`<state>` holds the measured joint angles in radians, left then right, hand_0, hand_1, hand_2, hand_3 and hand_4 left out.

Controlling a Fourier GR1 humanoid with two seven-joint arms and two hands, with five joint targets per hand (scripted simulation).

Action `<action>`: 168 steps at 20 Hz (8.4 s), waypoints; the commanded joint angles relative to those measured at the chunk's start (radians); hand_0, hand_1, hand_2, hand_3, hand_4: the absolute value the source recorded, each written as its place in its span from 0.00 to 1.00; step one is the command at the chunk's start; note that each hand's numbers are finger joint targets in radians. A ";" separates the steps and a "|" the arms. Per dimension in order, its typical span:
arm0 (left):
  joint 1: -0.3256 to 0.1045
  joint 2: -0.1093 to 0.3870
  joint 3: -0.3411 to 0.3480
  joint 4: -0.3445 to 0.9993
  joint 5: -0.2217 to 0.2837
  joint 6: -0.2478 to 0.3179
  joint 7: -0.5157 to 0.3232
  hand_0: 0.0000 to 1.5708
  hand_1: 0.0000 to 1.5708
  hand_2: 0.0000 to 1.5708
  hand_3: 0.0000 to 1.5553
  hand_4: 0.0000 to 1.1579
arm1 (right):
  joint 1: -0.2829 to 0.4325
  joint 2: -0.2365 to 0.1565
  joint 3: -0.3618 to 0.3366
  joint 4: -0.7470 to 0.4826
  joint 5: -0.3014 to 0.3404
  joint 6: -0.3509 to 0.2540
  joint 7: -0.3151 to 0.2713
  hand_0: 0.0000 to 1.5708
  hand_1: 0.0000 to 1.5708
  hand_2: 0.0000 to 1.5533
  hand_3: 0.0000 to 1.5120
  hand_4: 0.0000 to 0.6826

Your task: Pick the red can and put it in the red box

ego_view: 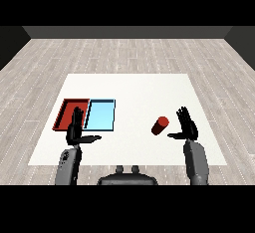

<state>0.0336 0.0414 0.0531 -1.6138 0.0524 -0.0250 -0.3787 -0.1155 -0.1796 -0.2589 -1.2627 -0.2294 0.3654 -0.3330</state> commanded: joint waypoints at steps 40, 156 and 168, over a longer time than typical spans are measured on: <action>-0.020 0.019 0.035 -0.012 0.049 -0.033 0.025 0.00 0.00 0.00 0.00 0.00 | -0.139 0.055 0.094 0.313 0.001 -0.080 -0.128 0.00 0.00 0.00 0.00 0.00; -0.463 -0.040 -0.661 0.343 0.088 0.570 0.258 1.00 1.00 0.98 0.93 0.86 | -0.403 0.174 0.783 -0.069 -0.114 -0.804 -0.023 0.93 0.93 0.93 0.92 0.82; -0.445 -0.039 -0.602 0.315 0.085 0.576 0.213 1.00 1.00 0.97 0.92 0.76 | -0.375 0.179 0.829 -0.088 -0.133 -0.845 -0.074 0.96 0.96 0.94 0.92 0.80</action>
<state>-0.4198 0.0384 -0.5304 -1.3136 0.1330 0.5473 -0.1702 -0.4946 -0.0214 0.5646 -1.3470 -0.3469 -0.4927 -0.3781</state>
